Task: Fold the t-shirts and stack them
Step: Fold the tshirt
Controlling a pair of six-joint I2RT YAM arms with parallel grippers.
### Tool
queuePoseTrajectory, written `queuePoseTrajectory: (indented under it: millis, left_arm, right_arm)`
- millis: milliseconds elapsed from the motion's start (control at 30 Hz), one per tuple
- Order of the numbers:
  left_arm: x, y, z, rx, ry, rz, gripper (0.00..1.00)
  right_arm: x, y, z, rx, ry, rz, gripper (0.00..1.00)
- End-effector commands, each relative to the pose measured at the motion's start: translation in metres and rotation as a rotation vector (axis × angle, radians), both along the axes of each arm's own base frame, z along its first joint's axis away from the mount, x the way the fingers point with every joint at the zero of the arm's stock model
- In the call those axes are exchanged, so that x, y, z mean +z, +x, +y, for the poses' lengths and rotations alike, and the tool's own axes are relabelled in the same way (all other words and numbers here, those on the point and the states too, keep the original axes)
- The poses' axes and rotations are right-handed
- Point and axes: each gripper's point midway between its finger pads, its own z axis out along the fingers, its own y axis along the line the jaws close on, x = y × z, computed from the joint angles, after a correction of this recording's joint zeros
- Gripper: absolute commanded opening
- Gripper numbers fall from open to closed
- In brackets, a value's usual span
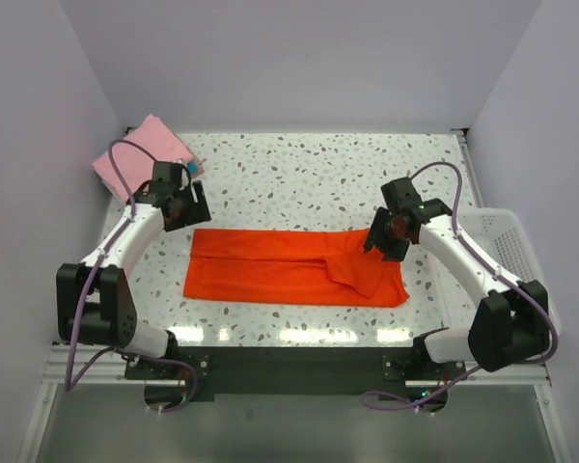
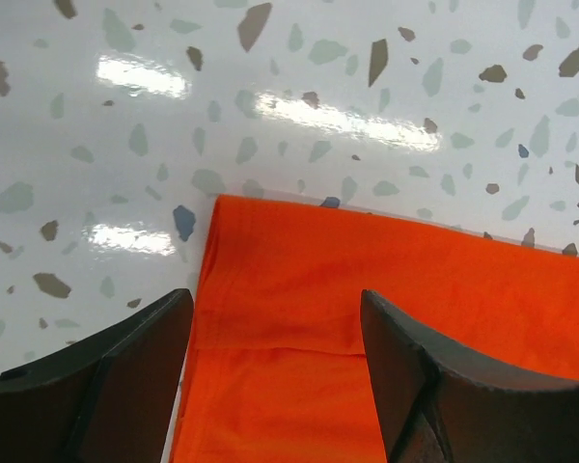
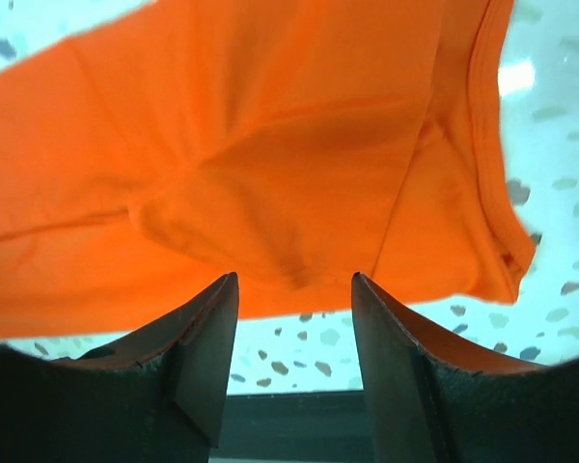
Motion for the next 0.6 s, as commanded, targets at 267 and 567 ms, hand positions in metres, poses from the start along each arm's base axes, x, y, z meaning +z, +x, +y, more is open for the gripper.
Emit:
queuePoseTrajectory:
  millis: [267,567]
  left_arm:
    - [-0.034,0.023,-0.05,-0.091,-0.188,0.008,0.75]
    - [-0.063,0.011,-0.038,-0.061,-0.131,0.075,0.75]
  right_arm:
    - [-0.011,0.08,-0.036,-0.032,-0.118,-0.062,0.52]
    - [-0.031,0.099,-0.062,-0.055,-0.217,-0.028,0.5]
